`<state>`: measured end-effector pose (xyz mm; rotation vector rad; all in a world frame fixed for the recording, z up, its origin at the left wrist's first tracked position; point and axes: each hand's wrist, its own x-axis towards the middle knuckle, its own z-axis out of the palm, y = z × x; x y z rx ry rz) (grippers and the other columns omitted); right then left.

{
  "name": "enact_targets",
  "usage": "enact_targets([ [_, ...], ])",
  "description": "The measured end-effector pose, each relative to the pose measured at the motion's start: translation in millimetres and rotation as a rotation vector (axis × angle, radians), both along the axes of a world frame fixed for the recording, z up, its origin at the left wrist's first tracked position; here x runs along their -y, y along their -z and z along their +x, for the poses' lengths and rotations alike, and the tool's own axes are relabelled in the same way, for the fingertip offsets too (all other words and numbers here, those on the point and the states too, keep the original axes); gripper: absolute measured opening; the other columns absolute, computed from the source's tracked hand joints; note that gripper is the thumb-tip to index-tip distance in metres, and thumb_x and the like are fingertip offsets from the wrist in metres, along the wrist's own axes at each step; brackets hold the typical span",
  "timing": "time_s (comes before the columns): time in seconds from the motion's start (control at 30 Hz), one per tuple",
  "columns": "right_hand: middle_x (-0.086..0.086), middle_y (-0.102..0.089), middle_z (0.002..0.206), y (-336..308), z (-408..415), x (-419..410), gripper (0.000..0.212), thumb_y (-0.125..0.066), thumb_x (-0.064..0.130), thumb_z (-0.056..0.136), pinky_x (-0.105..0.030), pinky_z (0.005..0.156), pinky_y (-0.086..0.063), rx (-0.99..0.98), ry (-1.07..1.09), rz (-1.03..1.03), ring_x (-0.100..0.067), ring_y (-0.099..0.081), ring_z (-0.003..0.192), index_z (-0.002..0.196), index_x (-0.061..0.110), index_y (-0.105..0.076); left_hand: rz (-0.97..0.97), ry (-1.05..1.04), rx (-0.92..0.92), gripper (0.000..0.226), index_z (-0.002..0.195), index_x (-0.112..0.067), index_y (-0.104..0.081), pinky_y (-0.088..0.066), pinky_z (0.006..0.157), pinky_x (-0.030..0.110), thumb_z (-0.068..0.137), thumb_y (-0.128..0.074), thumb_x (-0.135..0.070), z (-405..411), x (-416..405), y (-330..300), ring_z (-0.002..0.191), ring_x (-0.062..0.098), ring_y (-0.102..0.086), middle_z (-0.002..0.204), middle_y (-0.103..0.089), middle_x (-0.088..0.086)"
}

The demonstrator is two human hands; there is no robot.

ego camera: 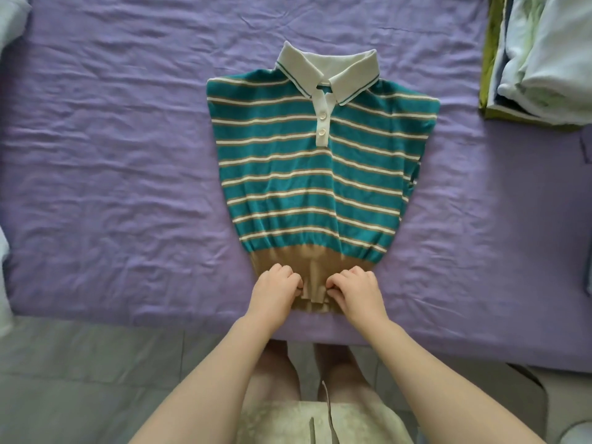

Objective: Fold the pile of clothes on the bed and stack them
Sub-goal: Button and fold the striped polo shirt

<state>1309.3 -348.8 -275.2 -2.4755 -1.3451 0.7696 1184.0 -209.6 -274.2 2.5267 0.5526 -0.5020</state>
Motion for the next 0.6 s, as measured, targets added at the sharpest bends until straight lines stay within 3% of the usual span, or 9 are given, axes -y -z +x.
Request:
enact_targets([
  [0.1,0.007,-0.066,0.067,-3,5,11,0.018,-0.086,0.016,0.065,-0.03,0.053,-0.036,-0.058,-0.016,-0.018,-0.025,-0.06,0.062,0.07,0.024,-0.071,-0.105,-0.074,0.04,0.007,0.074,-0.009,-0.072,-0.051,0.055,0.035,0.074,-0.078,-0.01,-12,-3,-4,0.071,0.03,-0.06,0.073,-0.064,0.009],
  [0.2,0.007,-0.068,0.083,-5,3,22,0.004,-0.073,0.021,0.081,-0.03,0.066,-0.031,-0.126,-0.003,-0.119,-0.024,-0.058,0.08,0.081,0.025,-0.073,-0.148,-0.164,-0.007,0.004,0.076,-0.011,-0.073,-0.052,0.062,0.035,0.076,-0.077,-0.013,-31,-2,-8,0.076,0.029,-0.06,0.078,-0.066,0.007],
  [0.3,0.008,-0.066,0.098,-3,-3,23,0.013,-0.059,0.03,0.091,-0.031,0.074,-0.032,-0.167,-0.014,-0.239,-0.022,-0.053,0.096,0.095,0.028,-0.072,-0.155,-0.133,-0.125,0.013,0.093,-0.018,-0.074,-0.045,0.077,0.034,0.089,-0.064,-0.025,-37,-3,-4,0.095,0.023,-0.053,0.096,-0.064,0.001],
  [0.4,0.007,-0.065,0.099,-4,-6,23,0.015,-0.059,0.031,0.092,-0.031,0.08,-0.037,-0.172,0.042,-0.245,-0.021,-0.052,0.098,0.095,0.027,-0.073,-0.167,-0.198,-0.149,0.02,0.092,-0.019,-0.075,-0.042,0.082,0.03,0.087,-0.065,-0.037,-32,-4,-5,0.095,0.02,-0.049,0.097,-0.06,-0.002],
  [0.47,0.0,-0.064,0.096,-5,-8,26,0.009,-0.067,0.023,0.087,-0.031,0.083,-0.037,-0.176,0.307,-0.123,-0.024,-0.052,0.096,0.092,0.017,-0.072,-0.109,-0.462,-0.042,0.02,0.087,-0.013,-0.072,-0.041,0.082,0.03,0.082,-0.072,-0.033,-29,-4,-7,0.093,0.021,-0.047,0.094,-0.057,0.002],
  [0.53,-0.007,-0.06,0.101,-7,-9,27,0.018,-0.073,0.017,0.082,-0.032,0.087,-0.036,-0.169,0.65,-0.052,-0.026,-0.051,0.099,0.097,0.01,-0.065,-0.009,-0.815,0.039,0.025,0.093,-0.009,-0.063,-0.038,0.083,0.032,0.079,-0.076,-0.026,-25,-7,-8,0.095,0.025,-0.047,0.096,-0.054,0.006],
  [0.6,-0.01,-0.054,0.106,-8,-8,22,0.036,-0.076,0.018,0.08,-0.035,0.09,-0.04,-0.27,0.927,-0.04,-0.024,-0.051,0.099,0.107,0.005,-0.057,-0.156,-1.19,0.008,0.045,0.112,-0.007,-0.053,-0.039,0.085,0.032,0.079,-0.076,-0.028,-16,-13,-10,0.099,0.024,-0.05,0.101,-0.053,0.006],
])
